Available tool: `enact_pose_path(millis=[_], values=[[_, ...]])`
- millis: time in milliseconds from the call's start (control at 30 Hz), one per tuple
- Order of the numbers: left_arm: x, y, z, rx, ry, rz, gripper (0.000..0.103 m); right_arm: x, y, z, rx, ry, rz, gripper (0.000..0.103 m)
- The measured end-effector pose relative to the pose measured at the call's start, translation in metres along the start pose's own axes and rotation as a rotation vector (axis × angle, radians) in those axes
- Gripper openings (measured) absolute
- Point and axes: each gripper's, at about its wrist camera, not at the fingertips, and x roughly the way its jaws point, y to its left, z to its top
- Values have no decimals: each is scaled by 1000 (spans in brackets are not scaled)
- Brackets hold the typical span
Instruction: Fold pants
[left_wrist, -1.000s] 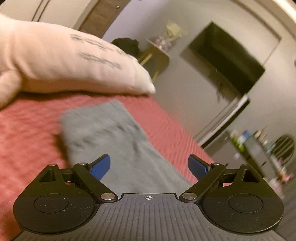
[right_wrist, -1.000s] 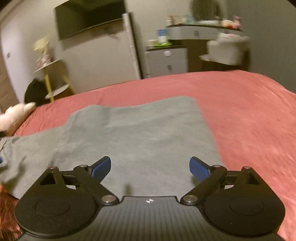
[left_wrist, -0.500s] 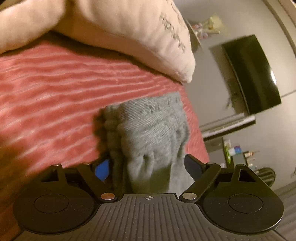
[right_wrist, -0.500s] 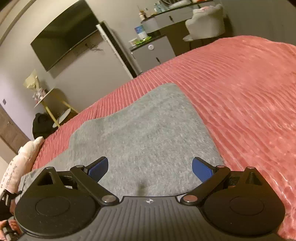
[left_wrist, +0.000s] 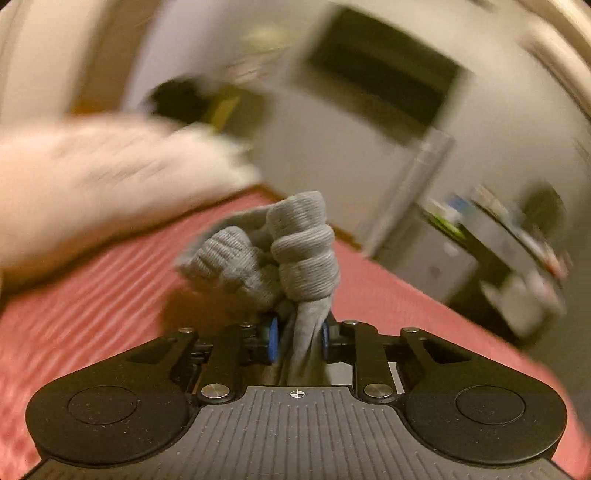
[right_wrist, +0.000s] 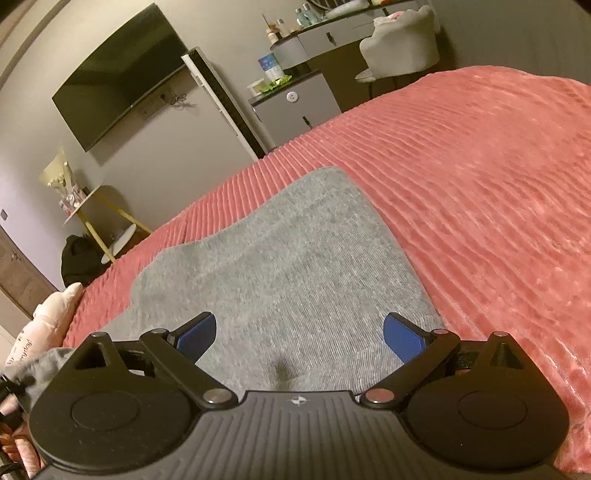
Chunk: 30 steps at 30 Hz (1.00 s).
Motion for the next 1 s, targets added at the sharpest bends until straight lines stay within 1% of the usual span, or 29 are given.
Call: enact_pose_path(millis=[100, 167, 200, 267, 333, 367, 400, 433, 500, 533, 567, 600, 633, 667, 700, 767, 800, 833, 867, 967, 1000], values=[[-12, -76, -7, 218, -8, -107, 23, -2, -1, 1, 9, -11, 10, 97], [-13, -116, -20, 298, 9, -186, 23, -5, -1, 0, 19, -23, 14, 97], [-12, -137, -30, 342, 25, -222, 23, -7, -2, 0, 26, -29, 21, 97], [-8, -176, -58, 441, 63, -257, 23, -12, -5, 0, 44, -40, 30, 97], [-4, -202, -88, 504, 118, -289, 27, -16, -9, 0, 63, -50, 47, 97], [2, -213, -105, 525, 166, -298, 40, -17, -9, 0, 69, -53, 53, 97], [7, -218, -118, 533, 216, -290, 59, -19, -10, 0, 73, -57, 60, 97], [9, -221, -130, 530, 263, -271, 66, -21, -11, 0, 74, -62, 67, 98], [7, -214, -139, 476, 314, -236, 71, -24, -12, 0, 74, -67, 80, 98], [1, -207, -137, 430, 317, -227, 75, -25, -13, 0, 76, -66, 89, 97], [-5, -195, -131, 368, 307, -209, 85, -25, -13, 1, 78, -64, 101, 98], [-13, -184, -125, 318, 283, -176, 93, -25, -13, 2, 83, -57, 121, 98], [-20, -173, -119, 270, 249, -125, 94, -23, -12, 3, 92, -42, 139, 98], [-25, -161, -113, 226, 220, -58, 94, -20, -10, 5, 99, -22, 166, 98], [-28, -151, -108, 197, 202, -7, 94, -16, -8, 6, 114, 0, 203, 98], [-30, -135, -105, 170, 177, 99, 94, -2, 1, 7, 163, 60, 272, 97], [-30, -130, -107, 162, 184, 134, 94, 8, 5, 7, 199, 101, 296, 97], [-31, -125, -110, 139, 204, 150, 94, 22, 9, 6, 237, 150, 316, 97], [-26, -121, -111, 106, 235, 144, 94, 33, 12, 5, 263, 183, 316, 97], [-21, -109, -110, 51, 278, 118, 94, 68, 17, 1, 316, 248, 252, 98], [-24, -107, -112, 52, 280, 120, 94, 74, 18, 1, 325, 247, 249, 99]])
